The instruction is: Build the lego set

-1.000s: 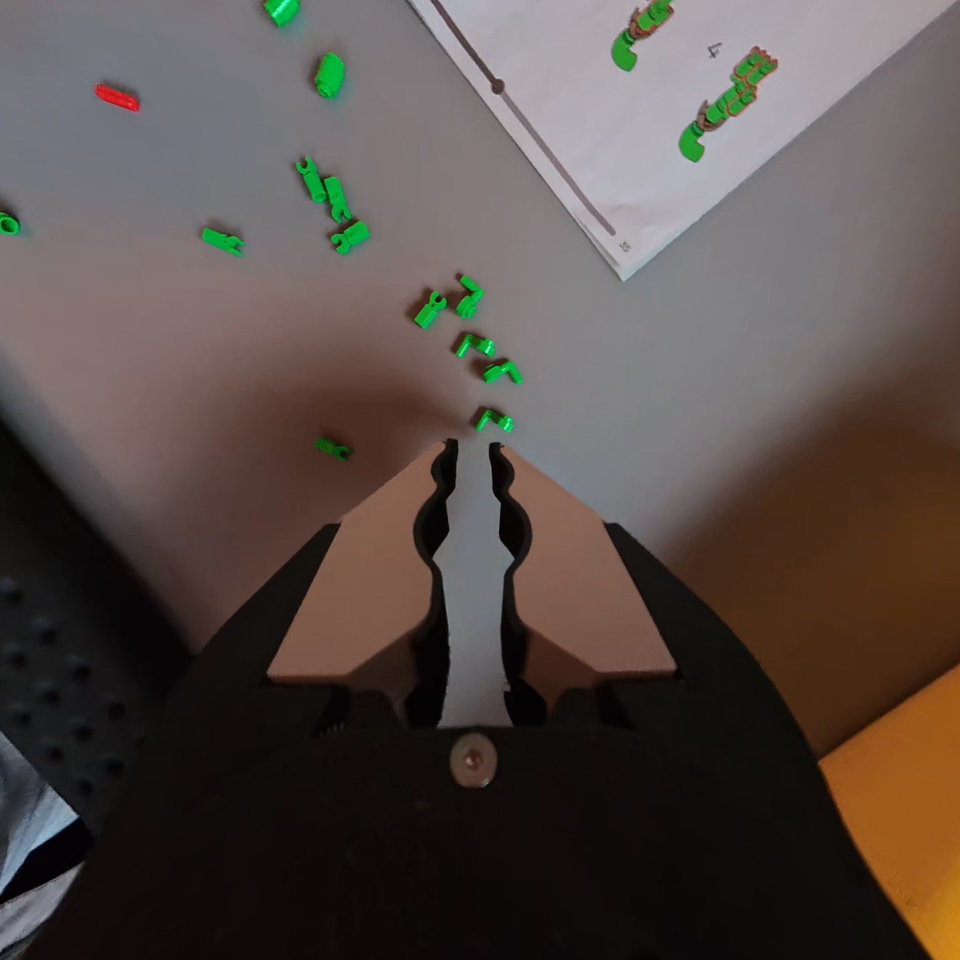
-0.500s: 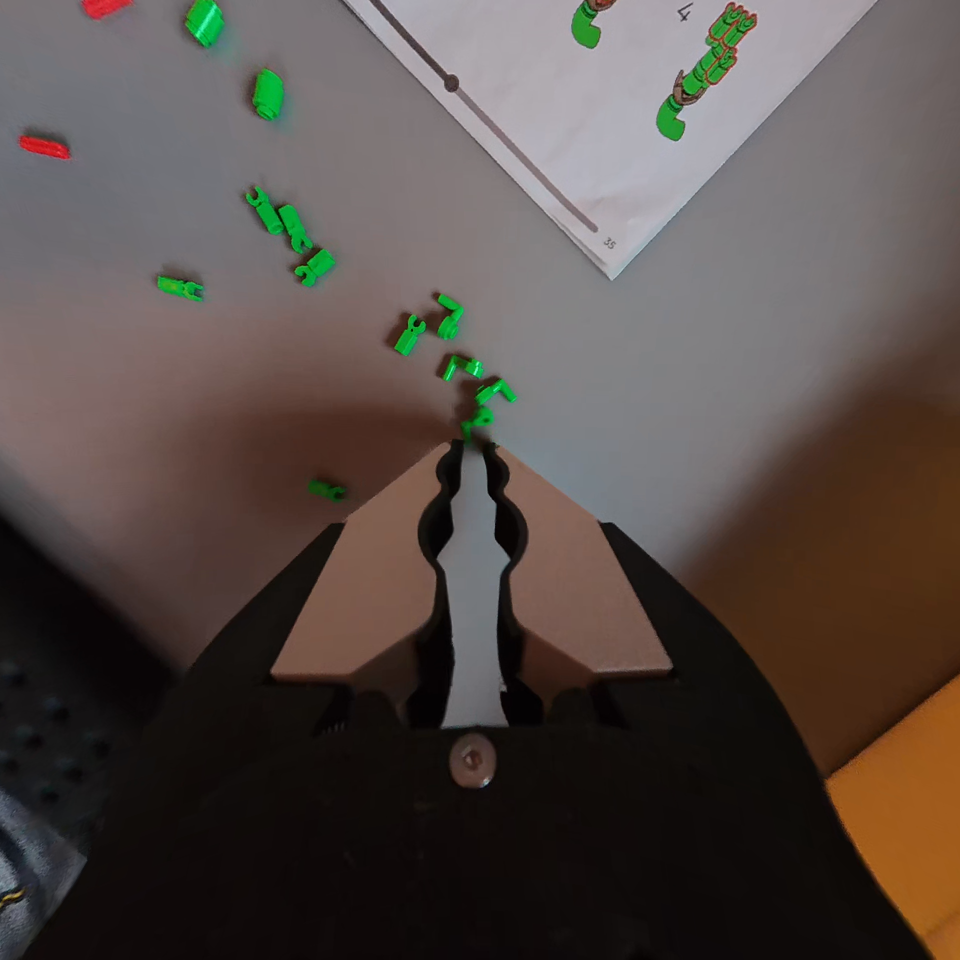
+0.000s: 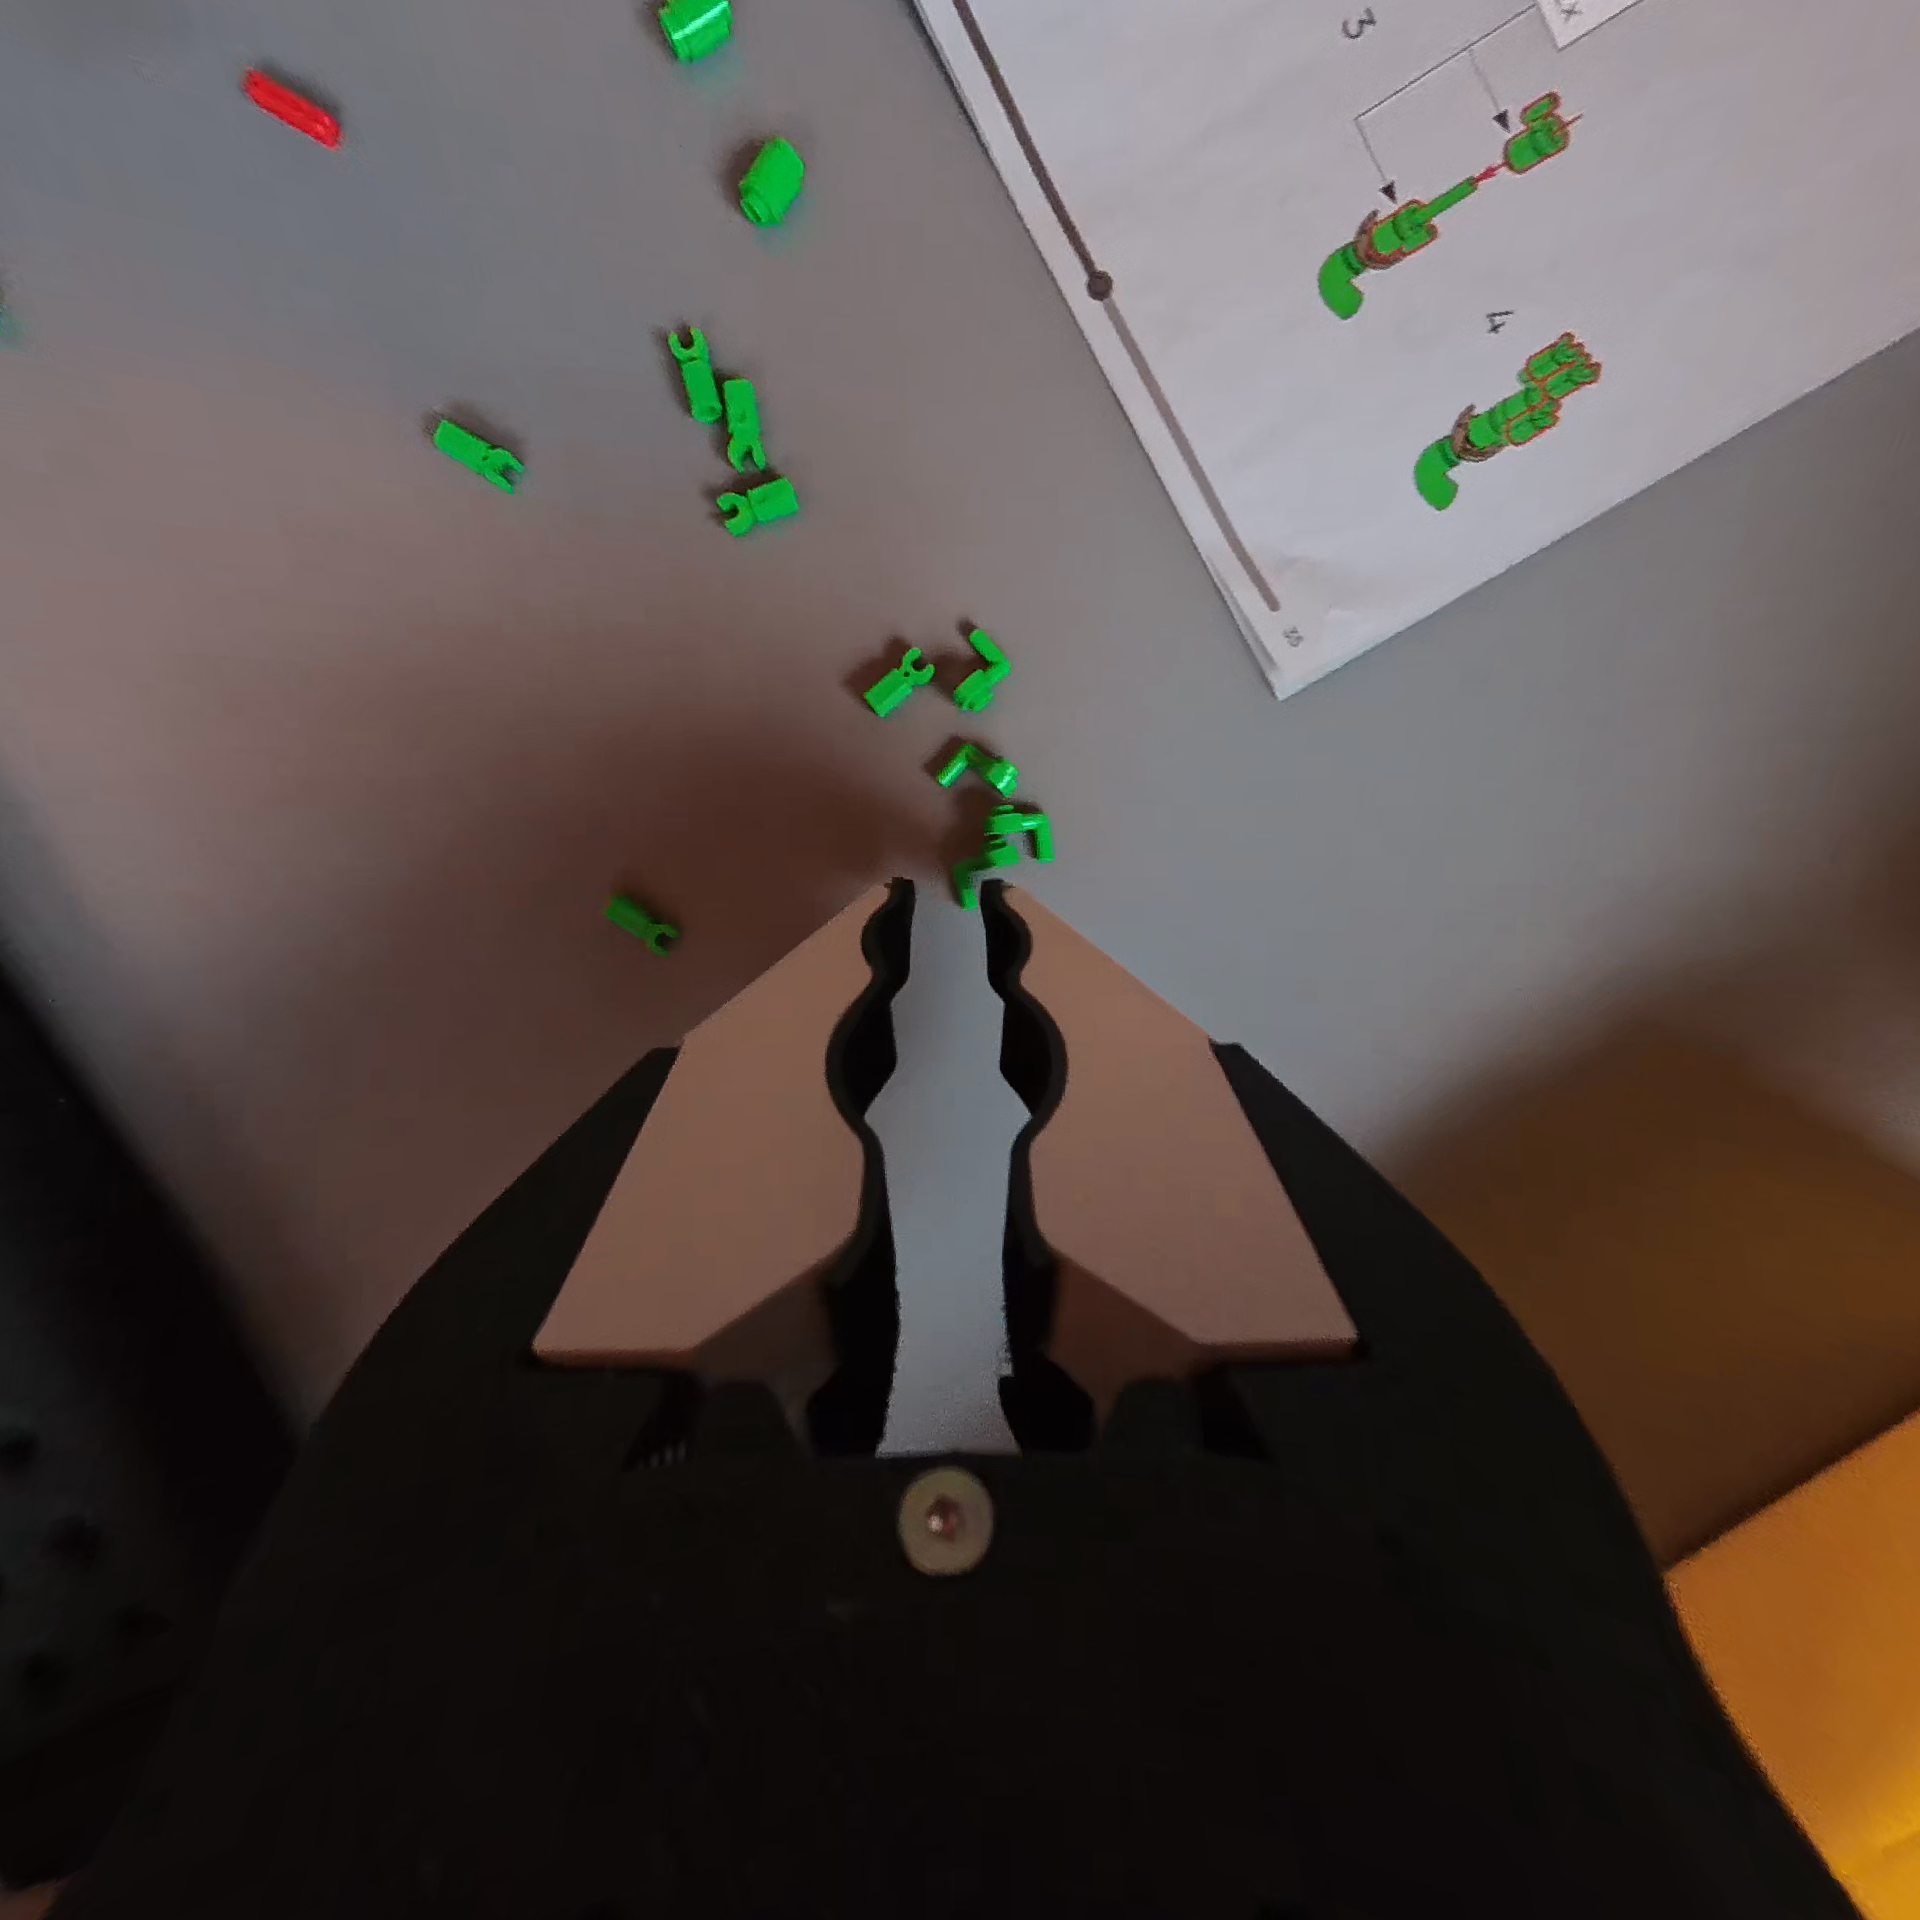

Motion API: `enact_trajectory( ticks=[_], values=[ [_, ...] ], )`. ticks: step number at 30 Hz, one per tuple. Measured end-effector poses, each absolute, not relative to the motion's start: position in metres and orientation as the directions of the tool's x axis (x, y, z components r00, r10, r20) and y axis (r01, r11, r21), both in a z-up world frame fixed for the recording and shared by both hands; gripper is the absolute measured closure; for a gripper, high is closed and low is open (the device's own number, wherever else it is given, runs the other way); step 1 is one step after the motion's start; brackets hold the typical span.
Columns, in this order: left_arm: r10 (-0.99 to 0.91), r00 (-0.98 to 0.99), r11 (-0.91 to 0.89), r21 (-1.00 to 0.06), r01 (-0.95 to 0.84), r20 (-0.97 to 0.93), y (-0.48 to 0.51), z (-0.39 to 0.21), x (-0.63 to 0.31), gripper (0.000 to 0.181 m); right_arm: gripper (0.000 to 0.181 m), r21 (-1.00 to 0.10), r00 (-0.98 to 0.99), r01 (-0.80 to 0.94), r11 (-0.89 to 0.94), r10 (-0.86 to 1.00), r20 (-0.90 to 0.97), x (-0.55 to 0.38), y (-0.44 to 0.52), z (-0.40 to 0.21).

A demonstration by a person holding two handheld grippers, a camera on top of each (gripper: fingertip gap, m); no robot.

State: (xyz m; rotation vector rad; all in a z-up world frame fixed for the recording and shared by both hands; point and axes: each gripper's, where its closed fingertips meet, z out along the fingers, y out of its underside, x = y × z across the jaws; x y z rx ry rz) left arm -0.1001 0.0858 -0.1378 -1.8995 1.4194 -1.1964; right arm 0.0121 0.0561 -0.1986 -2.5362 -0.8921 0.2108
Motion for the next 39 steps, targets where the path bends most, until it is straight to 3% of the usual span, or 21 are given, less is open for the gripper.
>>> enact_trajectory(
  ticks=[5, 9, 14, 20, 27, 32, 39],
  values=[
    [-0.927, 0.079, -0.354, -0.78, -0.516, 0.368, 0.085, -0.139, -0.1, 0.176, 0.168, -0.435, 0.794, 0.548, -0.714, 0.608, 0.002, 0.013, 0.058, -0.204],
    [-0.926, 0.078, -0.354, -0.774, -0.525, 0.371, 0.084, -0.141, -0.1, 0.176, 0.178, -0.449, 0.776, 0.574, -0.685, 0.63, 0.03, 0.012, 0.06, -0.205],
    [-0.924, 0.054, -0.348, -0.769, -0.537, 0.38, 0.08, -0.145, -0.099, 0.176, 0.18, -0.435, 0.702, 0.67, -0.601, 0.704, 0.108, 0.008, 0.059, -0.203],
    [-0.852, -0.143, -0.341, -0.74, -0.58, 0.504, 0.043, -0.142, -0.092, 0.176, 0.181, -0.646, 0.473, 0.732, -0.216, 0.843, 0.254, -0.064, 0.05, -0.147],
    [-0.739, -0.173, -0.395, -0.627, -0.671, 0.651, 0.027, -0.149, -0.101, 0.176, 0.181, -0.582, 0.273, 0.813, 0.017, 0.872, 0.406, -0.096, 0.03, -0.144],
    [-0.658, -0.152, -0.376, -0.498, -0.782, 0.737, 0.014, -0.162, -0.115, 0.176, 0.181, -0.464, 0.131, 0.876, 0.135, 0.858, 0.496, -0.114, 0.018, -0.155],
    [-0.64, -0.165, -0.286, -0.431, -0.856, 0.751, -0.001, -0.174, -0.129, 0.176, 0.181, -0.389, 0.065, 0.91, 0.145, 0.876, 0.479, -0.117, 0.011, -0.175]
  ],
)
